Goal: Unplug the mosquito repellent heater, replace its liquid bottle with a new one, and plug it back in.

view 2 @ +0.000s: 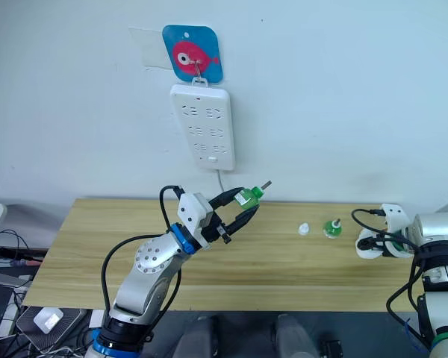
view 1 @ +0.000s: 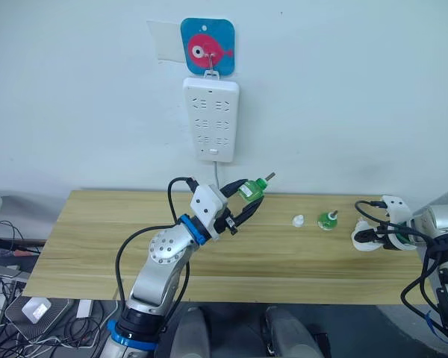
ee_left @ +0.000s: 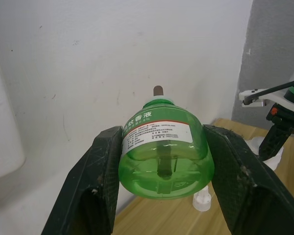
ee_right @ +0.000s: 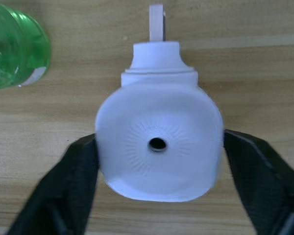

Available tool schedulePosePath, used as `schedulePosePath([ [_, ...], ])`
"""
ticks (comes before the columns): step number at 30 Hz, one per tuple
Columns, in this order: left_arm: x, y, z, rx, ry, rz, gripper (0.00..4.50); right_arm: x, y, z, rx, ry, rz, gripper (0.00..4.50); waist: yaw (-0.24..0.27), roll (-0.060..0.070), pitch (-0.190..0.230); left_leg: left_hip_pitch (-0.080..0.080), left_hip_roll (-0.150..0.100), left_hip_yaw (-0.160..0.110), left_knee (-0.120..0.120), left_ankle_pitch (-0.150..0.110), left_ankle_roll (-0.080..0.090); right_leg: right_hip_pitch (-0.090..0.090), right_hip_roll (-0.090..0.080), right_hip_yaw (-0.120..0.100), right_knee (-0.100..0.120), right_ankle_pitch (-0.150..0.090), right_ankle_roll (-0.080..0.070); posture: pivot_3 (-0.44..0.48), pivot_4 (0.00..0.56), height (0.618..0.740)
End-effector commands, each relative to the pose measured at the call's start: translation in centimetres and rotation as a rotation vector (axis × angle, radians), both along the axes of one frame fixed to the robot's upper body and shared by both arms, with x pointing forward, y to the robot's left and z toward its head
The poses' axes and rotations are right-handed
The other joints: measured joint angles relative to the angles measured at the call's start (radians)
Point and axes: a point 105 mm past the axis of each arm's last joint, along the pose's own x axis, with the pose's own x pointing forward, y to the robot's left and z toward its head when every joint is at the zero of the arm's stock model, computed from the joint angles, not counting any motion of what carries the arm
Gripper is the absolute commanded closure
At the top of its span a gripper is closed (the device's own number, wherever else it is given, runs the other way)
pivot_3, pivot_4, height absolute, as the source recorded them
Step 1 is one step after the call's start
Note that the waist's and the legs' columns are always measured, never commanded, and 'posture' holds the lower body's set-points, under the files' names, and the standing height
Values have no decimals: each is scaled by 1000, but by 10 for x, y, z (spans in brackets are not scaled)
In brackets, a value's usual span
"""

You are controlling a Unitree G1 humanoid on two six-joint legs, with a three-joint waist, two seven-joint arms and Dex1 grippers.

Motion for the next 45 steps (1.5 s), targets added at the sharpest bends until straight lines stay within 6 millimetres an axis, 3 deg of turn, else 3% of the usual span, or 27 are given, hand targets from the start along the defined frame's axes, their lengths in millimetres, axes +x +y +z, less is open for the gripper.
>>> schedulePosePath([
  [1,-4,-6,12,-15,-52,-27,2274,2,-3,6,-2,-24,-6,1557,0,0,0,0,0,-1,0,0,0,0,0,0,0,0,0,-43,225,740],
  [7,-5,-8,11,-17,-50,-36,2274,6,-8,17,-32,-69,66,1557,0,1,1,0,0,0,-1,0,0,0,0,0,-1,0,0,-52,223,740],
  [10,-13,-9,10,-10,-50,-82,2274,9,-25,46,-102,-144,164,1557,0,6,3,0,0,1,-2,0,0,0,-1,0,-3,0,0,-56,227,740],
  [12,-17,-7,9,-5,-50,-110,2274,11,-24,67,-7,-188,143,1557,0,8,5,0,-1,2,-4,0,0,0,-1,0,-5,0,0,-60,228,740],
  [15,-20,-6,8,0,-49,-127,2274,11,-21,78,72,-206,136,1557,-5,8,5,1,0,3,-9,2,-3,0,-1,1,-9,0,0,-60,228,740],
  [19,-47,-12,7,73,-109,-336,2274,-44,52,156,802,-178,411,1557,0,17,9,0,0,5,-14,2,-3,0,-1,0,-16,0,0,-94,228,740],
  [22,-54,-13,8,105,-153,-415,2274,-64,81,178,983,-120,524,1557,-1,17,10,0,2,10,-13,0,-1,1,-1,1,-21,0,0,-103,231,740],
  [26,-50,-13,19,105,-195,-452,2274,-74,104,184,1084,-102,628,1557,-6,13,13,0,3,10,-10,-4,7,4,-1,0,-21,0,0,-102,237,740],
  [32,-53,-18,23,133,-226,-504,2274,-81,122,181,1146,-94,660,1557,-5,10,14,-1,2,11,-9,-4,7,4,-2,1,-21,1,2,-94,236,740],
  [45,-51,-28,27,113,-228,-515,2274,-83,140,174,1153,-143,618,1557,-5,8,15,-1,3,12,-9,-4,6,3,-2,1,-22,1,2,-95,229,740],
])
